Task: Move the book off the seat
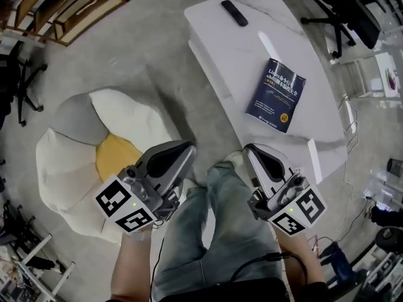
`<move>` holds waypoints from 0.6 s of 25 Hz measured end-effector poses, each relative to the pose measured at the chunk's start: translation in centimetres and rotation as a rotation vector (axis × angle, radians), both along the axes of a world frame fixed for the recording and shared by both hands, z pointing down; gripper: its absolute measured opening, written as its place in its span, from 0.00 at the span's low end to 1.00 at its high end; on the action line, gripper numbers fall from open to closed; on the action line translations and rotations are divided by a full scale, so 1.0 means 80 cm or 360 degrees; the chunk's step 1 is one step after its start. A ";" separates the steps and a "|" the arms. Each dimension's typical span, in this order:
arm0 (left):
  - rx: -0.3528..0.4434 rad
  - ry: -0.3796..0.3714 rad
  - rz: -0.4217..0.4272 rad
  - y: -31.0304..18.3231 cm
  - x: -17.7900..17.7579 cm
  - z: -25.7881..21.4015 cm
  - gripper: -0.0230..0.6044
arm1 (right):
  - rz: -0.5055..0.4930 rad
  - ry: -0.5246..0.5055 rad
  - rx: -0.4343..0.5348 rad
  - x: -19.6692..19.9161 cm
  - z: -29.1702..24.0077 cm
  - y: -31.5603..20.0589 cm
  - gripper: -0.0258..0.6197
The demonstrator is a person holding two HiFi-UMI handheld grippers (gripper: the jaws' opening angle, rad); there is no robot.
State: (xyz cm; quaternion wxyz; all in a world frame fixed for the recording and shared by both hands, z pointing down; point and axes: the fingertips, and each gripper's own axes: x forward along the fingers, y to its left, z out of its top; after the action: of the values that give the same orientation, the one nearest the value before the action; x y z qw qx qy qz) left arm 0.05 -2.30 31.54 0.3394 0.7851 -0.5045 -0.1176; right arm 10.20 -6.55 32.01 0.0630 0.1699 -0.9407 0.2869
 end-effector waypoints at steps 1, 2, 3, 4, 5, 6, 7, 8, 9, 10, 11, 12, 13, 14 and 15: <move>0.0010 -0.0010 -0.0051 0.015 -0.013 -0.013 0.04 | -0.0050 -0.0008 0.0017 -0.015 -0.011 0.010 0.06; 0.0020 -0.0024 -0.0100 0.030 -0.025 -0.026 0.04 | -0.0101 -0.0018 0.0036 -0.030 -0.024 0.019 0.06; 0.0028 -0.0037 -0.0145 0.044 -0.035 -0.039 0.04 | -0.0152 -0.0029 0.0055 -0.044 -0.038 0.027 0.06; 0.0033 -0.0046 -0.0185 0.058 -0.043 -0.052 0.04 | -0.0199 -0.0041 0.0071 -0.058 -0.052 0.036 0.06; 0.0038 -0.0052 -0.0220 0.073 -0.051 -0.066 0.04 | -0.0239 -0.0052 0.0083 -0.071 -0.067 0.046 0.06; 0.0046 -0.0054 -0.0252 0.087 -0.058 -0.080 0.04 | -0.0275 -0.0062 0.0092 -0.082 -0.081 0.057 0.06; 0.0057 -0.0055 -0.0284 0.101 -0.065 -0.095 0.04 | -0.0310 -0.0073 0.0102 -0.094 -0.096 0.067 0.06; 0.0071 -0.0053 -0.0319 0.112 -0.073 -0.109 0.04 | -0.0346 -0.0085 0.0113 -0.105 -0.110 0.076 0.06; 0.0083 -0.0048 -0.0357 0.122 -0.079 -0.123 0.04 | -0.0383 -0.0095 0.0124 -0.115 -0.124 0.085 0.06; 0.0093 -0.0042 -0.0394 0.132 -0.083 -0.136 0.04 | -0.0417 -0.0103 0.0131 -0.123 -0.138 0.094 0.06; 0.0101 -0.0036 -0.0428 0.142 -0.086 -0.149 0.04 | -0.0446 -0.0110 0.0136 -0.128 -0.152 0.103 0.06; 0.0107 -0.0034 -0.0459 0.150 -0.089 -0.163 0.04 | -0.0473 -0.0118 0.0143 -0.133 -0.168 0.113 0.06; 0.0114 -0.0034 -0.0486 0.159 -0.093 -0.178 0.04 | -0.0497 -0.0129 0.0154 -0.139 -0.184 0.122 0.06; 0.0122 -0.0037 -0.0508 0.168 -0.097 -0.193 0.04 | -0.0521 -0.0142 0.0170 -0.146 -0.201 0.130 0.06; 0.0135 -0.0042 -0.0527 0.176 -0.102 -0.208 0.04 | -0.0544 -0.0157 0.0189 -0.153 -0.218 0.138 0.06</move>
State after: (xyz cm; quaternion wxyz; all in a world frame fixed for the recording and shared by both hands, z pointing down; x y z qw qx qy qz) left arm -8.10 11.75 14.91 0.2752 0.7064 -0.6260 -0.1828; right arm -2.07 4.50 14.60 0.0545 -0.0033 -0.9730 0.2241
